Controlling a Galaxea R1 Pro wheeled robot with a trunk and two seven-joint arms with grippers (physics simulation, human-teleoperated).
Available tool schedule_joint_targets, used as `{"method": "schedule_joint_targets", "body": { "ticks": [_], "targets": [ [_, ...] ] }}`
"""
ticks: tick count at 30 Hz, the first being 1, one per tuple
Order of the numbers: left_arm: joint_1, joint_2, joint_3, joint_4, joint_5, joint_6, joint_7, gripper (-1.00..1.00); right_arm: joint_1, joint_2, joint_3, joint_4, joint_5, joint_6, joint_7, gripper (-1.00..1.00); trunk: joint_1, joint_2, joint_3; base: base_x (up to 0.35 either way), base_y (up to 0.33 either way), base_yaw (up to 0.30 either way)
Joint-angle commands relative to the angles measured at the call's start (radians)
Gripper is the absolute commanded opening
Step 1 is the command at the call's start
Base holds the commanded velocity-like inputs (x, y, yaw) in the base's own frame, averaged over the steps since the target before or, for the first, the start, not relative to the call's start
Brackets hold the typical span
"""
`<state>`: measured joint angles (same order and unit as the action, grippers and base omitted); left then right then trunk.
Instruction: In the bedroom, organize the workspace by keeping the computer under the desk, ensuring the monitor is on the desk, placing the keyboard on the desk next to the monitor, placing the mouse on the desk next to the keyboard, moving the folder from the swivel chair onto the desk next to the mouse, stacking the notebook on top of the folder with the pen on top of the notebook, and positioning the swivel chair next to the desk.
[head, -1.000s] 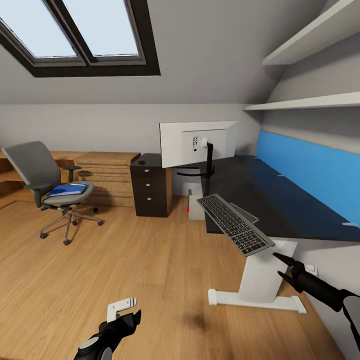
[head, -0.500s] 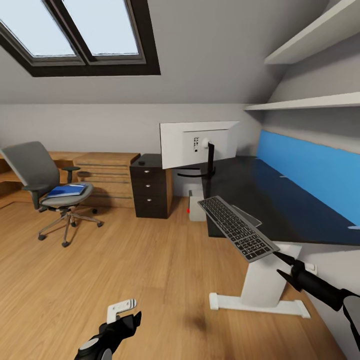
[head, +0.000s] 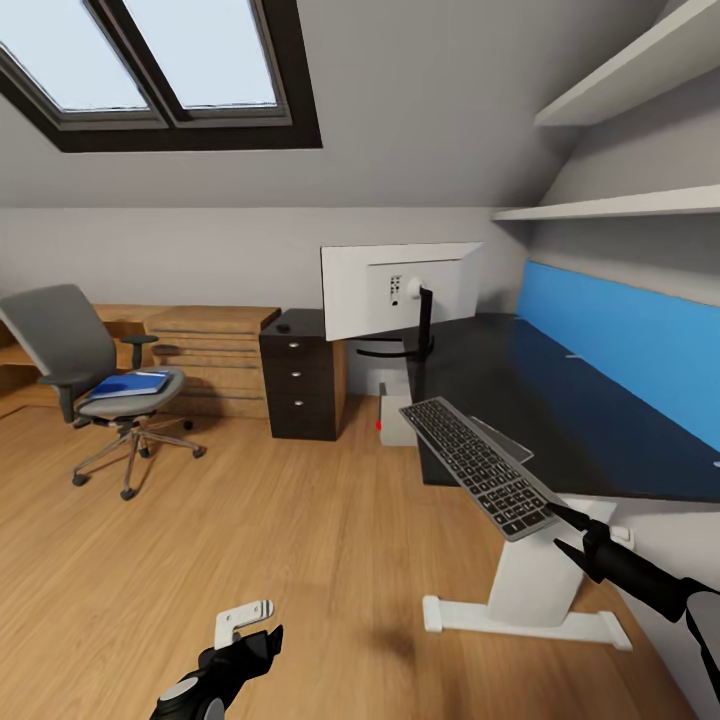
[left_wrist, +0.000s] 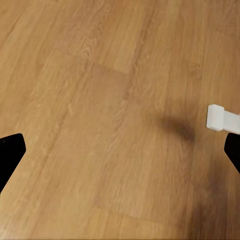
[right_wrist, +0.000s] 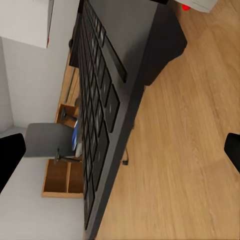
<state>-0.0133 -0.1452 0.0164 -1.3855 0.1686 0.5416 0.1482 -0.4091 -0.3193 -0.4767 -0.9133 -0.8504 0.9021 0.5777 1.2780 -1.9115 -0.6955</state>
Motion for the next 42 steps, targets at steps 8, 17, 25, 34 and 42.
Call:
{"method": "schedule_joint_targets", "body": {
  "ticks": [8, 17, 25, 34, 42],
  "targets": [
    [-0.001, 0.001, 0.001, -0.001, 0.011, 0.005, 0.007, 1.00, -0.001, 0.000, -0.002, 0.001, 0.002, 0.006, 0.004, 1.00, 0.000, 0.000, -0.001, 0.018, 0.005, 0.000],
    [-0.001, 0.001, 0.001, -0.001, 0.011, 0.005, 0.007, 1.00, -0.001, 0.001, -0.002, 0.002, 0.002, 0.006, 0.004, 1.00, 0.000, 0.000, -0.001, 0.006, 0.017, 0.000],
    [-0.001, 0.001, 0.001, -0.001, 0.011, 0.004, 0.005, 1.00, -0.001, 0.004, -0.002, 0.003, 0.002, 0.006, 0.004, 1.00, 0.000, 0.000, -0.001, 0.001, 0.004, 0.000],
    [-0.001, 0.001, 0.001, -0.001, 0.011, 0.004, 0.006, 1.00, -0.001, 0.005, -0.002, 0.005, 0.002, 0.006, 0.004, 1.00, 0.000, 0.000, -0.001, 0.000, 0.076, 0.000],
    [-0.001, 0.001, 0.001, -0.001, 0.011, 0.005, 0.007, 1.00, -0.001, 0.005, -0.002, 0.005, 0.003, 0.006, 0.004, 1.00, 0.000, 0.000, -0.001, 0.000, 0.024, 0.000]
  ]
}}
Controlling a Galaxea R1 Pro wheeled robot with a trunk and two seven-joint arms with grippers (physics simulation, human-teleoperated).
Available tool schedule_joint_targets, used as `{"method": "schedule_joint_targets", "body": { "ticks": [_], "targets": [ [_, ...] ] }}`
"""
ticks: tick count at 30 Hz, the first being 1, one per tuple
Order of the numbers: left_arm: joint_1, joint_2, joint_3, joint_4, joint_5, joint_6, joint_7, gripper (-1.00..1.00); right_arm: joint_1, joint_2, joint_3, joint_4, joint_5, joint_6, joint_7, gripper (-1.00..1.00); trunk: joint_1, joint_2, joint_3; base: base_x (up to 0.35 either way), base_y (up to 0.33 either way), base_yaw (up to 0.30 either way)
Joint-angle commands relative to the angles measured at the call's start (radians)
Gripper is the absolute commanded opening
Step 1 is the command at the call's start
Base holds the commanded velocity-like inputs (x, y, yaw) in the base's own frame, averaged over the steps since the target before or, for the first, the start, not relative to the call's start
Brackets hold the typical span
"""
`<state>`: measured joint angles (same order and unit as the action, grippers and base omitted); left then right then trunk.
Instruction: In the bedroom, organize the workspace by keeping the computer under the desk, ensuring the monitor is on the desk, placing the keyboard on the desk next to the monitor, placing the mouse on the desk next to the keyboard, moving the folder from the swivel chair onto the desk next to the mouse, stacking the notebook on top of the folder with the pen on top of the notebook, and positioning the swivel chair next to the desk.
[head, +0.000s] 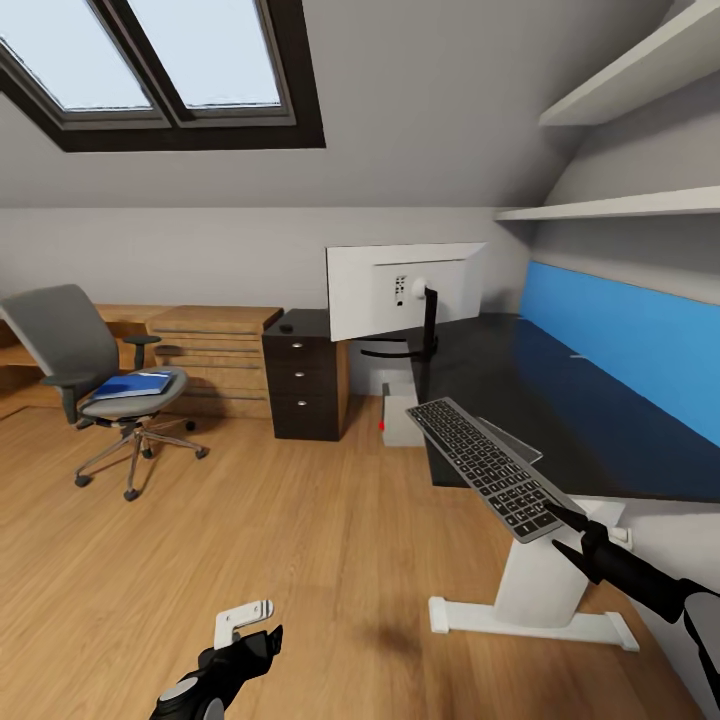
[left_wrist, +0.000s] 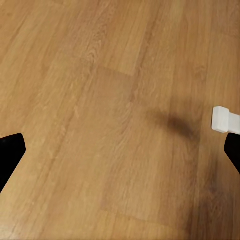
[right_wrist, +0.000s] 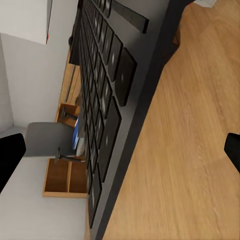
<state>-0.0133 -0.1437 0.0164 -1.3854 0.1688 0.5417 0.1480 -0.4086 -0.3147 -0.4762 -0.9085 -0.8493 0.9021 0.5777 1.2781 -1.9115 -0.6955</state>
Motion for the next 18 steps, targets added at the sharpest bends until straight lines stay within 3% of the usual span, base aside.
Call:
{"method": "schedule_joint_targets", "body": {
  "ticks": [1, 18],
  "targets": [
    [-0.001, -0.001, 0.001, -0.001, 0.011, 0.004, 0.007, 1.00, -0.001, 0.000, -0.002, 0.000, 0.002, 0.006, 0.004, 1.00, 0.000, -0.001, -0.001, 0.000, 0.004, 0.000],
    [-0.001, -0.001, 0.001, -0.001, 0.011, 0.004, 0.007, 1.00, -0.001, 0.000, -0.002, 0.000, 0.003, 0.005, 0.004, 1.00, 0.000, -0.001, -0.001, 0.057, 0.001, 0.000]
  ]
}}
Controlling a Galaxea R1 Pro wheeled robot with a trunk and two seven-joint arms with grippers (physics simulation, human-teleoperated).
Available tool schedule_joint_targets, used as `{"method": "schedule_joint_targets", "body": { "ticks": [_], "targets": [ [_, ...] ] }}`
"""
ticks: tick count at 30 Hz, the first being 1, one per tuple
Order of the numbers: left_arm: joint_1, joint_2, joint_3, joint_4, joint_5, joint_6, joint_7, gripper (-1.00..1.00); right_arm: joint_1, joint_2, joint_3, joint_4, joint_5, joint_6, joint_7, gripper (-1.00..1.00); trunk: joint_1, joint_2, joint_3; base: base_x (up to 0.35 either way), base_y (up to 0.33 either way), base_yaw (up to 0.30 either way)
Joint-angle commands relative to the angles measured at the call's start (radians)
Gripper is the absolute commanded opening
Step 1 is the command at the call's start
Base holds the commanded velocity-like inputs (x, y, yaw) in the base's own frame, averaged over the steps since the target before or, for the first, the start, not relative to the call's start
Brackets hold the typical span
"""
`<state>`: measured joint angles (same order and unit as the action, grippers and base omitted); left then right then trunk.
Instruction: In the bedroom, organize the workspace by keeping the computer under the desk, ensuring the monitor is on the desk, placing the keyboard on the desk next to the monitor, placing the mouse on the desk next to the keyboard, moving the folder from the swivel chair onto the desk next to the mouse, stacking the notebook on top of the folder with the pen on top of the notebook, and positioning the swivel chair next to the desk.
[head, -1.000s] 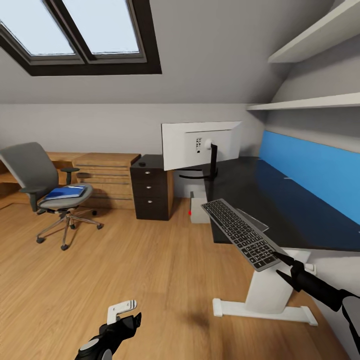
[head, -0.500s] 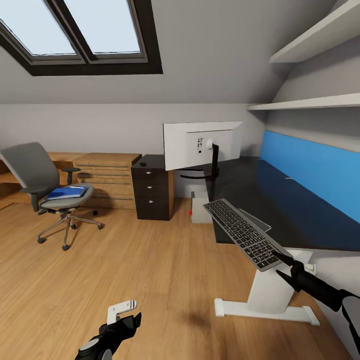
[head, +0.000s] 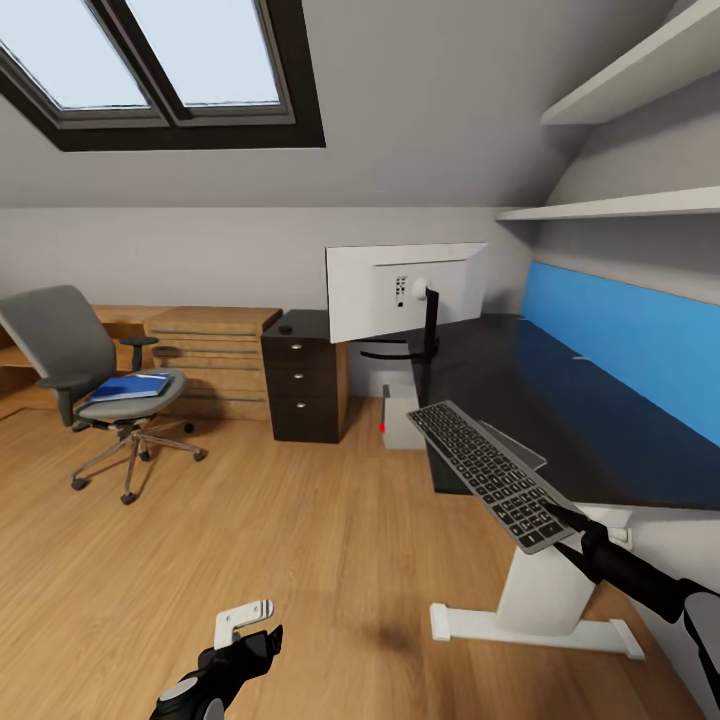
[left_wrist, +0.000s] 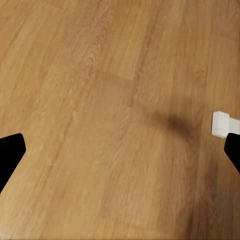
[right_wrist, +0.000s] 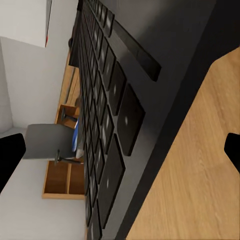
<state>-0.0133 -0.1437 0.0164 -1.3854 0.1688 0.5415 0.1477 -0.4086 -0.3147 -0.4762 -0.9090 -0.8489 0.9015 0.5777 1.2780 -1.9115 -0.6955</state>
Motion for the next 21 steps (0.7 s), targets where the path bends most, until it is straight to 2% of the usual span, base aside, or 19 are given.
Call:
{"method": "schedule_joint_targets", "body": {
  "ticks": [1, 14, 15, 21],
  "targets": [
    [-0.001, -0.001, 0.001, -0.001, 0.011, 0.005, 0.007, 1.00, -0.001, 0.000, -0.002, 0.001, 0.002, 0.006, 0.004, 1.00, 0.000, 0.000, -0.001, 0.022, 0.000, 0.000],
    [-0.001, 0.001, 0.002, -0.001, 0.009, 0.005, 0.007, 1.00, -0.001, 0.000, -0.001, -0.001, 0.002, 0.007, 0.004, 1.00, 0.000, 0.000, -0.001, 0.005, 0.000, 0.000],
    [-0.001, 0.001, 0.002, -0.001, 0.010, 0.005, 0.008, 1.00, -0.001, 0.000, -0.001, -0.001, 0.002, 0.007, 0.004, -1.00, 0.000, 0.000, -0.001, 0.000, 0.000, 0.000],
    [-0.001, 0.001, 0.002, -0.001, 0.010, 0.006, 0.009, 1.00, -0.001, 0.000, -0.001, -0.001, 0.002, 0.007, 0.004, -1.00, 0.000, 0.000, -0.001, 0.000, 0.000, 0.000]
  ]
}}
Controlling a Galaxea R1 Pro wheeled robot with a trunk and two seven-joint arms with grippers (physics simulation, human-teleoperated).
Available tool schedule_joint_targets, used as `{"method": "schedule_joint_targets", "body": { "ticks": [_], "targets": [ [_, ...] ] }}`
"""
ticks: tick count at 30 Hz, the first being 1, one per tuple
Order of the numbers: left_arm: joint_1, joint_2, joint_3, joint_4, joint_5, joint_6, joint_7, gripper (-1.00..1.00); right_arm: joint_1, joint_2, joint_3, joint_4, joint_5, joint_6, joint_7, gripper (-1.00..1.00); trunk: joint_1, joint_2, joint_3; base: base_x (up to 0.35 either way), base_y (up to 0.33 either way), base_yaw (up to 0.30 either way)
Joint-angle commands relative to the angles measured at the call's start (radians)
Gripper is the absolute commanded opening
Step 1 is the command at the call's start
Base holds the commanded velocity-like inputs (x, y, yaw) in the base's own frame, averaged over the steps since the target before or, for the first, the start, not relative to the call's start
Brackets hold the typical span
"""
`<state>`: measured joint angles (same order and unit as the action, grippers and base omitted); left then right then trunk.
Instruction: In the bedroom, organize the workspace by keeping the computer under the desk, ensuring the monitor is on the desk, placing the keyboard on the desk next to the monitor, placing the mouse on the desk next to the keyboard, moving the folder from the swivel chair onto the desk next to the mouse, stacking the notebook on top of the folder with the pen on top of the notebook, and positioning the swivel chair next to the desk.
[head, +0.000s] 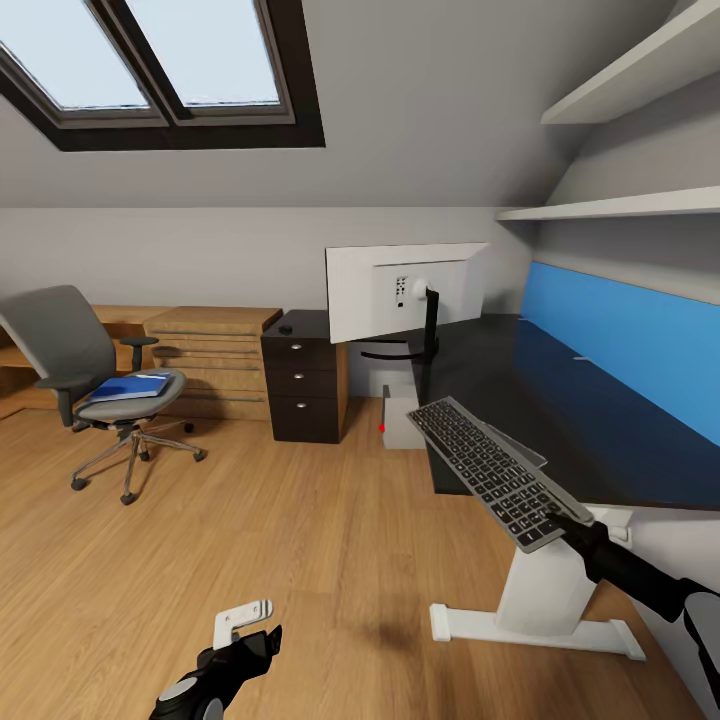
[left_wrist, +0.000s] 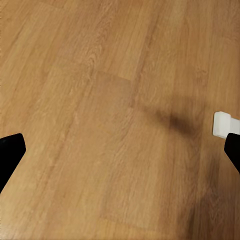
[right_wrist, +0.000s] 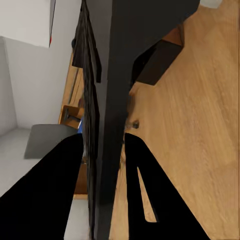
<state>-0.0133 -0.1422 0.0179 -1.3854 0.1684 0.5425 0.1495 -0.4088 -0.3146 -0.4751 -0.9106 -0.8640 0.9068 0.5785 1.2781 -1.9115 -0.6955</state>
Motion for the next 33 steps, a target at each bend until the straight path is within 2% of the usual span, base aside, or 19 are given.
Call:
{"method": "schedule_joint_targets", "body": {
  "ticks": [1, 6, 15, 20, 21, 26, 33],
  "targets": [
    [-0.001, -0.001, 0.001, -0.001, 0.011, 0.004, 0.007, 1.00, -0.001, 0.000, -0.002, 0.001, 0.017, 0.001, 0.003, -1.00, 0.000, 0.000, -0.001, 0.000, 0.000, 0.000],
    [-0.001, -0.001, 0.001, -0.001, 0.011, 0.004, 0.008, 1.00, -0.001, 0.000, -0.002, 0.001, 0.017, 0.001, 0.003, -1.00, 0.000, 0.000, -0.001, 0.000, 0.000, 0.000],
    [-0.001, -0.001, 0.001, 0.003, 0.011, 0.006, 0.014, 1.00, -0.001, 0.002, 0.001, -0.006, 0.016, 0.001, 0.005, -1.00, -0.035, 0.063, 0.027, 0.000, 0.000, 0.000],
    [-0.001, 0.000, 0.003, 0.059, 0.010, 0.004, 0.016, 1.00, -0.001, 0.014, 0.003, -0.008, 0.015, 0.001, 0.006, -1.00, -0.054, 0.098, 0.043, 0.000, 0.000, 0.000],
    [-0.001, 0.001, 0.002, 0.103, 0.007, -0.009, 0.016, 1.00, -0.001, 0.096, 0.003, -0.093, 0.016, -0.005, 0.023, -1.00, -0.058, 0.105, 0.046, 0.000, 0.000, 0.000],
    [-0.001, 0.001, 0.001, 0.120, 0.002, -0.019, 0.016, 1.00, -0.001, 0.117, 0.004, -0.132, 0.017, -0.007, 0.024, -1.00, -0.077, 0.140, 0.062, 0.000, 0.000, 0.000],
    [-0.001, 0.001, 0.001, 0.142, -0.046, -0.022, 0.015, 1.00, -0.001, 0.142, 0.004, -0.142, 0.018, -0.008, 0.024, -1.00, -0.104, 0.189, 0.084, 0.000, 0.000, 0.000]
  ]
}}
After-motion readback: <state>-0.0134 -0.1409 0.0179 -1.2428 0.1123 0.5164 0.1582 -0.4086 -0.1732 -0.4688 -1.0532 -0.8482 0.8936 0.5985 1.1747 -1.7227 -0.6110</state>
